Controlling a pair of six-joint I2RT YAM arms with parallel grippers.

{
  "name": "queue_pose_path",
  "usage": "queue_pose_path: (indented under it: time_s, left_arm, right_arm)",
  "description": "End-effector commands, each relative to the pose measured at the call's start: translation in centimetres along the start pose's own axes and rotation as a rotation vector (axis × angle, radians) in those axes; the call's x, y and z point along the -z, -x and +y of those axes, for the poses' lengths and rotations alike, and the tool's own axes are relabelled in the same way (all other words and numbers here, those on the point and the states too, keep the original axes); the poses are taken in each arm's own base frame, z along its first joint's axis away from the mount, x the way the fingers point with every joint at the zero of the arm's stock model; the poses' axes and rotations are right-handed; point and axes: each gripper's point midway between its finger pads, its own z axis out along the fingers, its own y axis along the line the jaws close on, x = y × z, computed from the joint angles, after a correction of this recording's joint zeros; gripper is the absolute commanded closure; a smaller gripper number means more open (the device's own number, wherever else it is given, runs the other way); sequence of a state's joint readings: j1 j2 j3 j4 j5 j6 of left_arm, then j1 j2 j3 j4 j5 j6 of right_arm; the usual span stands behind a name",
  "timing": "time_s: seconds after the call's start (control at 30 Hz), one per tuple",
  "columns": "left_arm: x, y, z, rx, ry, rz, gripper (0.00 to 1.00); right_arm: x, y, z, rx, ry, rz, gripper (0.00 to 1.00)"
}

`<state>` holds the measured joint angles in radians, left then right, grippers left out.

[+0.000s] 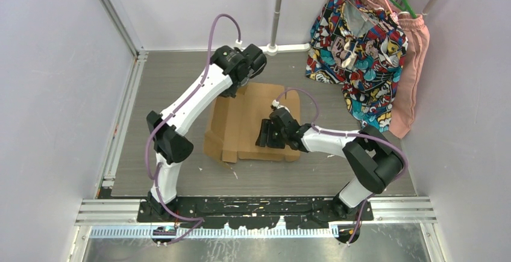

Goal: Fold the paper box

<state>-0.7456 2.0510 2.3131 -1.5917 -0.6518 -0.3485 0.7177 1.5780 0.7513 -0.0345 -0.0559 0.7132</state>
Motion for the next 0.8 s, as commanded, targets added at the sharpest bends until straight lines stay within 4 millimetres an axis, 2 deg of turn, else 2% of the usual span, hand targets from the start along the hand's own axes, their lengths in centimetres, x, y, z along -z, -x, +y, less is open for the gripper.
queue_pose_path:
  time_s: [0.0, 0.17, 0.5, 0.63, 0.77]
  left_arm:
    - [0.7, -0.7, 1.6, -0.125, 0.089, 0.01, 1.0]
    - [0.9, 0.1, 1.0, -0.151, 0.087, -0.023, 1.0]
    - [1.0, 0.9, -1.0, -0.23, 0.11, -0.058, 1.0]
    - [1.3, 1.2, -2.3, -0.269, 0.115, -0.077, 1.0]
    - [1.4, 1.1, -4.1, -0.315, 0.107, -0.089, 1.0]
  right_arm:
    - [-0.5, -1.3, -0.2, -0.022, 0.029, 0.024, 0.43]
    - [-0.2, -2.3, -0.2, -0.032, 0.042, 0.049, 0.45]
    - [1.7, -4.7, -0.4, -0.071, 0.098, 0.003, 0.45]
    - [1.3, -5.6, -0.9, -0.074, 0.093, 0.023, 0.45]
    - [0.5, -5.7, -0.4, -0.078, 0.113, 0.036, 0.44]
